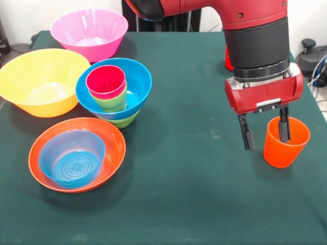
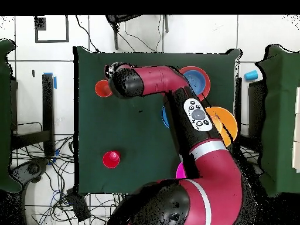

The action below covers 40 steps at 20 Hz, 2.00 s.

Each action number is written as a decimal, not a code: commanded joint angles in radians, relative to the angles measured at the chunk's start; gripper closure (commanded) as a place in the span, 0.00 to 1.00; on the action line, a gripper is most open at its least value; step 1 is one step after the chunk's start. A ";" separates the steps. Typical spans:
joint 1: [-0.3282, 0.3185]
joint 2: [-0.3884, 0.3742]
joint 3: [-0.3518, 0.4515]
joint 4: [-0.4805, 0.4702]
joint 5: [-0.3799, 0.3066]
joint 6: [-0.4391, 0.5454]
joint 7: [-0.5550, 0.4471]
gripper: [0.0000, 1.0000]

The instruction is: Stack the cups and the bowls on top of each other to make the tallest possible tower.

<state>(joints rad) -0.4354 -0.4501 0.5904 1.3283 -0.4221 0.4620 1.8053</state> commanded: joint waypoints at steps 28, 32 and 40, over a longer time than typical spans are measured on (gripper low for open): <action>-0.013 0.143 0.098 0.027 -0.003 0.191 -0.168 0.00; -0.023 0.163 0.116 0.026 -0.006 0.200 -0.183 0.00; -0.006 0.163 0.088 0.008 -0.035 0.240 -0.178 0.00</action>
<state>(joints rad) -0.4424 -0.3070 0.6759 1.3300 -0.4219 0.5747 1.8053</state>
